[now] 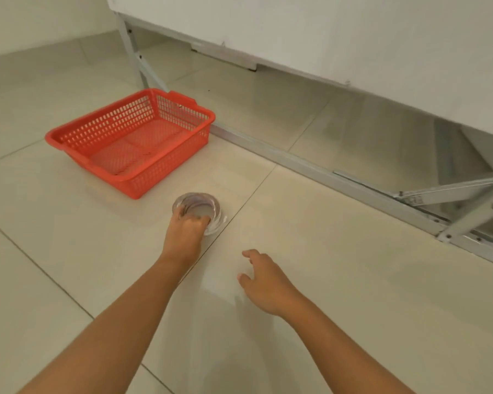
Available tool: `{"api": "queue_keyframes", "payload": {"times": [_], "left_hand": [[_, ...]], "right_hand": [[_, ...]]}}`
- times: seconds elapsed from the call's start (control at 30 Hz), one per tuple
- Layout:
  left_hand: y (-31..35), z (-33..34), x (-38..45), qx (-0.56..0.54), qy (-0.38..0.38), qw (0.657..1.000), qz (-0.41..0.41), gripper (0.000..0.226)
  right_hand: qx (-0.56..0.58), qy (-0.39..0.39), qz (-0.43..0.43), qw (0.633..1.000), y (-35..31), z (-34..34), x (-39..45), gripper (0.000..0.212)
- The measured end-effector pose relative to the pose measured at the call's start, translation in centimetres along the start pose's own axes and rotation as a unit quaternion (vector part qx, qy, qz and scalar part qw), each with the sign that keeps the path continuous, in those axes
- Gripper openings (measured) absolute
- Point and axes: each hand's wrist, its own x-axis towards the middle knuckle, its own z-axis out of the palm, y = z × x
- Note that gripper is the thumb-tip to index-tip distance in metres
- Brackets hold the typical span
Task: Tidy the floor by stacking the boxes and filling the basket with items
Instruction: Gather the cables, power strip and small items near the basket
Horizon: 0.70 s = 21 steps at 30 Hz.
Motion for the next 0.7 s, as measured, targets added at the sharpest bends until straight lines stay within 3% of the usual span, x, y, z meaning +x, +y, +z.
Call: {"api": "queue_keyframes", "payload": {"times": [0.17, 0.3, 0.5, 0.7], "left_hand": [[-0.8, 1.7, 0.1, 0.013, -0.033, 0.998, -0.048, 0.042], [1.5, 1.3, -0.1, -0.053, 0.004, 0.997, -0.049, 0.075], [13.0, -1.2, 0.0, -0.115, -0.059, 0.98, 0.152, 0.08], [29.4, -5.2, -3.3, -0.15, -0.112, 0.901, 0.39, 0.083]], "right_hand": [[-0.084, -0.029, -0.006, 0.996, 0.6, 1.0, 1.4, 0.058], [-0.115, -0.035, -0.017, 0.993, 2.5, 0.2, -0.1, 0.062], [-0.185, 0.021, -0.018, 0.982, 7.0, -6.0, -7.6, 0.063], [-0.247, 0.081, 0.07, 0.963, 15.6, -12.1, -22.0, 0.065]]}}
